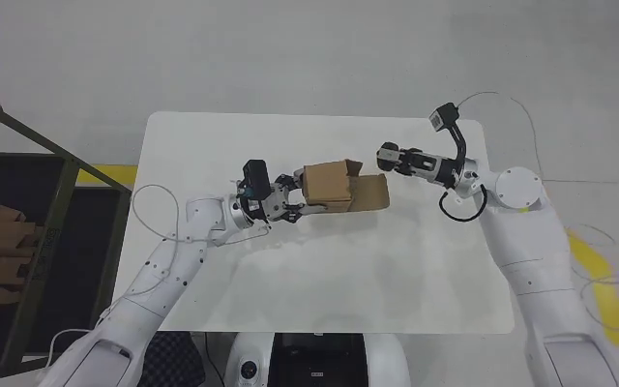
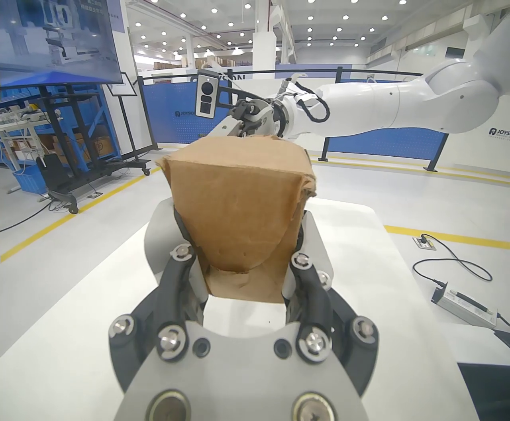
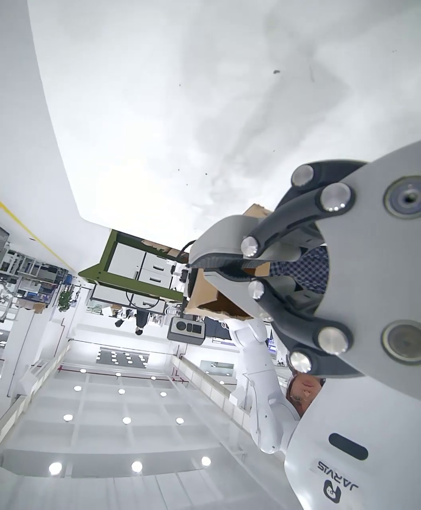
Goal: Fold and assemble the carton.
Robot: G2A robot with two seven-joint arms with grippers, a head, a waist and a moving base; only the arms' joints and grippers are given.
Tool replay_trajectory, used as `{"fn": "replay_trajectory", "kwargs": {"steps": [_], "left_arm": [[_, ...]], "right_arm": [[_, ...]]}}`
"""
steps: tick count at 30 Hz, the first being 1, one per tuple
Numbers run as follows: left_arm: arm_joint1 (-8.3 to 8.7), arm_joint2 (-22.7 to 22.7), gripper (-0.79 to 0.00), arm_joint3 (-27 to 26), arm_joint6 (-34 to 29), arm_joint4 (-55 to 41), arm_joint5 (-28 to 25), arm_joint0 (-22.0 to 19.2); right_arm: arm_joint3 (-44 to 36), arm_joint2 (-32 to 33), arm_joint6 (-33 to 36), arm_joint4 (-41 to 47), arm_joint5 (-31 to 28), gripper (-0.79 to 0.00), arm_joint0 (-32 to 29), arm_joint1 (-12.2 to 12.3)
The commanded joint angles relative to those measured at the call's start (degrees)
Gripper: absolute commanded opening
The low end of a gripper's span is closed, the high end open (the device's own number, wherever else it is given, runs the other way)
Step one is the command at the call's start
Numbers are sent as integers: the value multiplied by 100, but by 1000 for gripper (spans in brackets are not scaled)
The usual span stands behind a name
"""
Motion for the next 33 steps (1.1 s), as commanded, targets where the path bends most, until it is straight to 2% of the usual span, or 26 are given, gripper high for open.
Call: {"fn": "replay_trajectory", "kwargs": {"steps": [1,9,15,22,27,33], "left_arm": [[3,0,-376,-24,-6,7,-10,10],[9,2,-379,-49,-20,-10,-39,26],[5,16,-366,-55,-38,-20,-24,16],[8,3,-366,-46,-4,-32,-11,11],[14,-15,-376,-36,11,-39,-21,22],[20,-31,-388,-45,57,-25,1,35]], "right_arm": [[58,-114,-17,-7,-28,-785,76,-24],[-120,-515,246,-41,-110,-785,141,-82],[-485,-738,248,-129,-2,-785,67,-103],[-521,-896,205,-167,51,-785,124,-125],[-377,-564,190,-154,-17,-785,81,-34],[-185,263,61,-150,-21,-785,-196,181]]}}
